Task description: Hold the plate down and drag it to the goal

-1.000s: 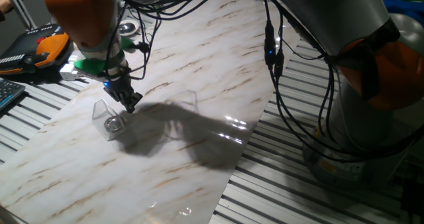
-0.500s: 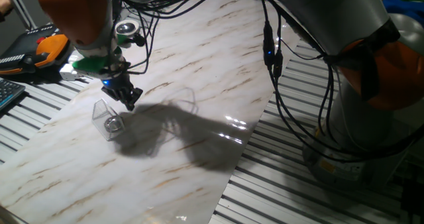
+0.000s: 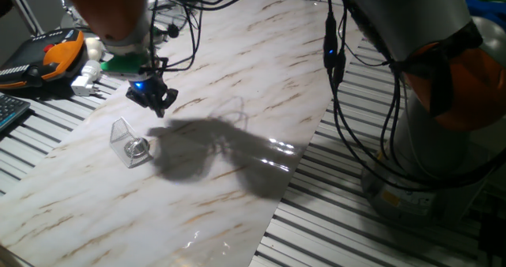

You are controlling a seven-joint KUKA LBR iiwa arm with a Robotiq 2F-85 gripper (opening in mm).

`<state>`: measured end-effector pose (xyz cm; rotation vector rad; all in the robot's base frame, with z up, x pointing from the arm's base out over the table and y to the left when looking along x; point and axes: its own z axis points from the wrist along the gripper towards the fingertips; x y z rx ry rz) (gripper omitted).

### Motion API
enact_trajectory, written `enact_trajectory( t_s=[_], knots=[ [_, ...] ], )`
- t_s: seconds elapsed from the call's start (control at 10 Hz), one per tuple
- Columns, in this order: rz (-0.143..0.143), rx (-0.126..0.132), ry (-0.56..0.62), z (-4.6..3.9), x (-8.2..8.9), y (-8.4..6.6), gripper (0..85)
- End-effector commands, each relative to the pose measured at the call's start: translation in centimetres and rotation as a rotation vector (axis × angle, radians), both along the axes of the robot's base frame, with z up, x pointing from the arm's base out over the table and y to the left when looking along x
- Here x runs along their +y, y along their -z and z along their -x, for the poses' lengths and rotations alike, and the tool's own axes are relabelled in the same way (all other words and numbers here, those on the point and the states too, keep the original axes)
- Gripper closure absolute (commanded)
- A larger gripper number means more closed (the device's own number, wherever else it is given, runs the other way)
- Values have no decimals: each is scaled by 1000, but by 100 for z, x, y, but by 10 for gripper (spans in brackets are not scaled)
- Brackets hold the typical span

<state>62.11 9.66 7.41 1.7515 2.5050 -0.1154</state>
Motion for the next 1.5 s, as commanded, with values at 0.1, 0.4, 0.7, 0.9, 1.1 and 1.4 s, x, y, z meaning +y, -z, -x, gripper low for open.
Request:
enact_trajectory(
  t_s=[0.1, 0.4, 0.7, 0.9, 1.1, 1.4],
  knots=[
    [15, 7, -1309, 35, -27, -36, 850],
    [56, 30, -1471, 64, -80, -15, 850],
    [83, 24, -1499, 68, -69, -23, 850],
    [78, 22, -1500, 63, -56, -27, 850],
    [66, 29, -1502, 86, -45, -44, 850],
    [73, 24, -1502, 87, -43, -46, 850]
  ],
)
